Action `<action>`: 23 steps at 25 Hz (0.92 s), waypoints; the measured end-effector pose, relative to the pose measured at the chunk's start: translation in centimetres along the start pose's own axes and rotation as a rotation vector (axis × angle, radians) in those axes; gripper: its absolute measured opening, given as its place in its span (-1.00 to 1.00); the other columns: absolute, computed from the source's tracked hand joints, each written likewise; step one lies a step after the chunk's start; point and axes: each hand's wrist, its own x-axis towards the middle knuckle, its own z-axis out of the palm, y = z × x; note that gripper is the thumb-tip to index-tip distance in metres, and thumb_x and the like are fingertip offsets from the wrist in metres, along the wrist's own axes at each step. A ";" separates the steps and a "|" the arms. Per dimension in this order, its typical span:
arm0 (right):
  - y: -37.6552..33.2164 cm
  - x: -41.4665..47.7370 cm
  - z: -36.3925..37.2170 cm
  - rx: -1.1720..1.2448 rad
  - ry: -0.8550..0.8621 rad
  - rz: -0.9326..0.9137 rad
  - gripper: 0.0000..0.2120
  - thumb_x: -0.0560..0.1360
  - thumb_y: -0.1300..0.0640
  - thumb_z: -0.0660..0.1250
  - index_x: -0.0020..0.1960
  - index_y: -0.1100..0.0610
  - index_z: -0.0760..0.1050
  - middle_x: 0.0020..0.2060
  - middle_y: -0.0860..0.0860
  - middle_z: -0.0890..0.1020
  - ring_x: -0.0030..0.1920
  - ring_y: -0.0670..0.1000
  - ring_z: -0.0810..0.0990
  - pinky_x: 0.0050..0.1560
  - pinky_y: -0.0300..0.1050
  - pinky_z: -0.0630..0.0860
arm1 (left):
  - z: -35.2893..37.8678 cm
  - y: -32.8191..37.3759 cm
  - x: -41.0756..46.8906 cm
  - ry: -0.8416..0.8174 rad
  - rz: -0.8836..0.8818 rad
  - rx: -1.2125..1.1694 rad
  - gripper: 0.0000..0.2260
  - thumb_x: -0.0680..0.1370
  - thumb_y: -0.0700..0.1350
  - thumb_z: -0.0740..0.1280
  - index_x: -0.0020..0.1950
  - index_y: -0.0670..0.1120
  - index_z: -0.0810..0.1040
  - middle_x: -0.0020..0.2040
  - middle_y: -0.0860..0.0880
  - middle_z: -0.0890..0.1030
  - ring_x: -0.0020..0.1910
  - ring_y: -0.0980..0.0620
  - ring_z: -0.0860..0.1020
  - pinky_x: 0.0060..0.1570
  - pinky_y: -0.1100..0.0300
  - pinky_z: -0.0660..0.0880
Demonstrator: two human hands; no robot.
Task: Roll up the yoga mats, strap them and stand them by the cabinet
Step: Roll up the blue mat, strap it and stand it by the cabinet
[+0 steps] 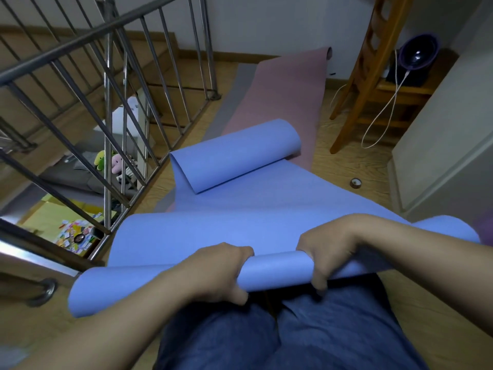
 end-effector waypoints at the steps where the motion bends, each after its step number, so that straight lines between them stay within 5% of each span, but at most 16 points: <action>1: -0.1 -0.3 0.2 0.019 -0.034 -0.014 -0.72 0.32 -0.01 0.51 -0.02 0.01 0.56 -0.13 -0.05 0.62 -0.06 0.05 0.63 -0.06 -0.11 0.55 | -0.3 -0.3 -0.1 -0.075 0.030 -0.062 -0.70 0.34 0.05 0.41 -0.01 0.13 0.39 -0.06 0.10 0.56 -0.11 0.03 0.54 -0.19 0.11 0.47; 4: -0.4 -0.8 1.5 0.036 -0.027 0.012 -0.54 0.33 -0.10 0.50 0.14 0.02 0.47 0.02 -0.06 0.56 0.06 0.03 0.56 0.06 -0.08 0.51 | 0.0 -0.4 0.6 -0.159 0.069 -0.021 -0.66 0.33 0.07 0.43 0.03 0.15 0.40 -0.04 0.11 0.55 -0.09 0.03 0.54 -0.13 0.10 0.51; 6: -0.5 -1.1 2.6 0.018 0.135 0.039 -0.46 0.33 -0.15 0.48 0.19 0.00 0.36 0.09 -0.05 0.51 0.08 0.03 0.50 0.01 -0.09 0.45 | 0.1 -0.3 1.6 -0.185 0.075 -0.001 -0.63 0.35 0.05 0.45 0.08 0.09 0.42 0.02 0.07 0.57 -0.04 -0.01 0.54 -0.06 0.09 0.52; 9: -1.0 -1.5 4.9 -0.272 0.522 0.030 -0.50 0.37 -0.16 0.38 0.17 0.01 0.28 0.09 -0.01 0.46 0.09 0.07 0.43 -0.08 -0.06 0.33 | -0.6 -0.3 3.4 -0.326 0.101 -0.060 -0.64 0.36 0.04 0.48 0.08 0.07 0.44 0.06 0.06 0.60 0.03 0.00 0.55 0.07 0.10 0.51; 12: -1.3 -1.0 6.1 -0.289 0.589 0.023 -0.64 0.40 -0.04 0.35 0.05 0.04 0.25 0.05 0.05 0.51 0.03 0.13 0.49 -0.16 -0.07 0.29 | -1.2 -0.2 4.6 -0.488 0.071 -0.068 -0.60 0.37 0.05 0.49 0.16 0.07 0.49 0.10 0.07 0.61 0.08 0.01 0.57 0.17 0.06 0.49; 14: -0.7 -0.7 5.5 -0.232 0.534 0.038 -0.65 0.37 -0.03 0.37 0.00 0.05 0.26 0.00 0.08 0.56 -0.04 0.15 0.53 -0.20 -0.09 0.29 | -1.1 0.3 4.3 -0.408 0.031 0.008 -0.55 0.37 0.10 0.47 0.20 0.06 0.46 0.12 0.05 0.58 0.09 -0.01 0.55 0.13 0.06 0.49; 18: 0.3 0.2 3.4 -0.111 0.328 0.010 -0.60 0.33 -0.04 0.44 0.08 0.05 0.40 -0.02 0.04 0.57 -0.15 0.05 0.46 -0.20 -0.13 0.37 | 1.2 2.0 1.2 0.087 0.014 0.391 -0.58 0.45 0.06 0.33 0.24 -0.03 0.31 0.17 -0.04 0.43 0.15 -0.08 0.43 -0.10 0.11 0.32; 20: 0.0 0.4 2.8 -0.091 0.266 0.010 -0.59 0.33 -0.03 0.46 0.10 0.06 0.42 -0.03 0.02 0.54 -0.11 0.04 0.46 -0.16 -0.12 0.42 | 1.8 2.2 0.8 0.142 0.022 0.423 -0.61 0.45 0.01 0.31 0.21 -0.06 0.30 0.14 -0.06 0.45 0.11 -0.10 0.45 -0.12 0.10 0.30; 23: -1.0 -0.3 4.2 -0.121 0.432 0.073 -0.58 0.40 0.01 0.36 0.20 0.05 0.33 0.10 0.03 0.47 0.08 0.07 0.43 -0.03 -0.07 0.37 | 0.5 1.1 1.8 0.041 0.042 0.304 -0.59 0.40 0.04 0.37 0.17 -0.06 0.35 0.07 -0.08 0.52 0.02 -0.13 0.51 -0.14 0.09 0.40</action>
